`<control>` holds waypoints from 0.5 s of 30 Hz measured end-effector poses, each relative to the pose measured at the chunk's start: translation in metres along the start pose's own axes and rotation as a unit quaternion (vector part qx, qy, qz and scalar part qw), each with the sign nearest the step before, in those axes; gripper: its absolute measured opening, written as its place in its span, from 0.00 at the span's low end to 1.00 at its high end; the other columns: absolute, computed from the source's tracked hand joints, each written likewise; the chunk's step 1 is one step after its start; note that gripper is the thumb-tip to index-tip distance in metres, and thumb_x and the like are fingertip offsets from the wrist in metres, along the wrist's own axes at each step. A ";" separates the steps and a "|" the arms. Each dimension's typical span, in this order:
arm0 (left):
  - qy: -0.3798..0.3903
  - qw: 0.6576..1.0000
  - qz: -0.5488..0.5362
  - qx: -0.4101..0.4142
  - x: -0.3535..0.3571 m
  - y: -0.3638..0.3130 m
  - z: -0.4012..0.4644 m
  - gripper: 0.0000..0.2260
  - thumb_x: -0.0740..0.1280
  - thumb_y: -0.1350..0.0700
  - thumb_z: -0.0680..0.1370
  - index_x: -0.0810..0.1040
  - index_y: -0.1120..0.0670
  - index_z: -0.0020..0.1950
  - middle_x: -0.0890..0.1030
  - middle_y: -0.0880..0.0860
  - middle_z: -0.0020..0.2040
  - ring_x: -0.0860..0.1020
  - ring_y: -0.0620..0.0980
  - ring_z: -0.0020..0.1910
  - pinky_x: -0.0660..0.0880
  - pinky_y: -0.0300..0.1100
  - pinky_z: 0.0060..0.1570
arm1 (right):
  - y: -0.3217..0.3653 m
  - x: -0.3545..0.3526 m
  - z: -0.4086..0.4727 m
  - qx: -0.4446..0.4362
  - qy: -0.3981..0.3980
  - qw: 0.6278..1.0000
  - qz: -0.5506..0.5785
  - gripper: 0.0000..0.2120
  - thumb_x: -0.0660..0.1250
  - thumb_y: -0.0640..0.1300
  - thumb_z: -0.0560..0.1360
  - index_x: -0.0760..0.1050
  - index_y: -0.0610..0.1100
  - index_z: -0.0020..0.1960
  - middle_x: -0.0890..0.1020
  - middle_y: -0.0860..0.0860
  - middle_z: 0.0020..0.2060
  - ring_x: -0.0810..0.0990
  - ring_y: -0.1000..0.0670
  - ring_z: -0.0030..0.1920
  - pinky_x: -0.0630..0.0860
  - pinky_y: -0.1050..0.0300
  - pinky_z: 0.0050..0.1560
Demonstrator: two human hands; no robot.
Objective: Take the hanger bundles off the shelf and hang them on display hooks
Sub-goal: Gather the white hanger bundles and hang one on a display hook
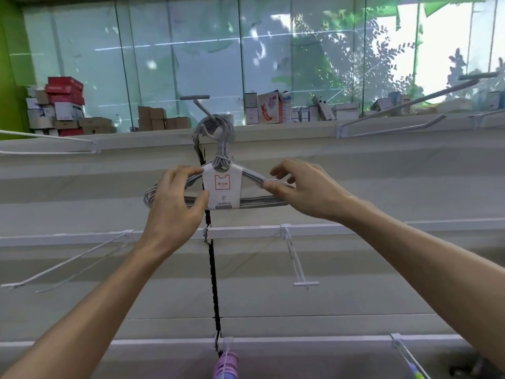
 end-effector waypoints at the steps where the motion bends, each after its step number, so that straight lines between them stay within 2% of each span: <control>1: 0.004 1.000 0.002 0.001 0.002 -0.001 0.002 0.17 0.67 0.57 0.80 0.72 0.52 0.69 0.72 0.51 0.64 0.70 0.44 0.60 0.67 0.25 0.48 | -0.001 -0.003 -0.003 -0.001 -0.005 1.000 0.000 0.25 0.61 0.63 0.79 0.74 0.47 0.66 0.79 0.51 0.60 0.77 0.52 0.56 0.77 0.47 0.57; 3: 0.006 1.000 0.004 0.003 0.002 -0.002 0.008 0.18 0.66 0.58 0.80 0.71 0.53 0.69 0.72 0.53 0.65 0.70 0.44 0.60 0.67 0.26 0.50 | -0.003 -0.006 -0.005 0.000 -0.014 1.000 0.000 0.25 0.60 0.63 0.79 0.74 0.47 0.67 0.80 0.51 0.61 0.77 0.52 0.57 0.77 0.47 0.58; 5: 0.007 1.000 0.006 -0.004 0.001 -0.004 0.014 0.18 0.65 0.58 0.81 0.71 0.54 0.71 0.72 0.54 0.67 0.71 0.45 0.60 0.68 0.33 0.56 | -0.001 -0.003 -0.004 -0.002 -0.009 1.000 0.003 0.25 0.60 0.62 0.80 0.73 0.48 0.69 0.80 0.51 0.62 0.77 0.51 0.60 0.76 0.46 0.60; 9: 0.051 0.998 0.023 -0.029 0.006 0.004 0.027 0.19 0.59 0.53 0.84 0.68 0.53 0.74 0.70 0.54 0.71 0.70 0.51 0.68 0.63 0.39 0.61 | 0.016 0.009 0.008 -0.005 0.012 1.000 0.008 0.25 0.57 0.60 0.82 0.70 0.46 0.72 0.79 0.49 0.65 0.76 0.47 0.64 0.74 0.42 0.62; 12: 0.104 0.993 0.021 -0.047 0.012 0.014 0.037 0.20 0.56 0.50 0.85 0.66 0.54 0.76 0.70 0.56 0.73 0.68 0.53 0.72 0.64 0.45 0.66 | 0.037 0.025 0.028 -0.007 0.023 1.000 0.018 0.23 0.55 0.58 0.83 0.73 0.44 0.68 0.80 0.44 0.62 0.77 0.43 0.61 0.75 0.40 0.60; 15: 0.140 0.988 0.029 -0.062 0.017 0.023 0.045 0.20 0.54 0.51 0.85 0.65 0.55 0.77 0.71 0.57 0.74 0.68 0.56 0.72 0.65 0.49 0.69 | 0.050 0.044 0.051 0.007 0.035 0.999 0.017 0.22 0.52 0.59 0.83 0.73 0.45 0.64 0.81 0.45 0.58 0.78 0.42 0.56 0.76 0.39 0.55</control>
Point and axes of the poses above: each hand's wrist, its own z-axis towards the middle knuckle, its own x-axis out of the palm, y = z × x, the point moved 6 cm from there along z, towards the middle knuckle
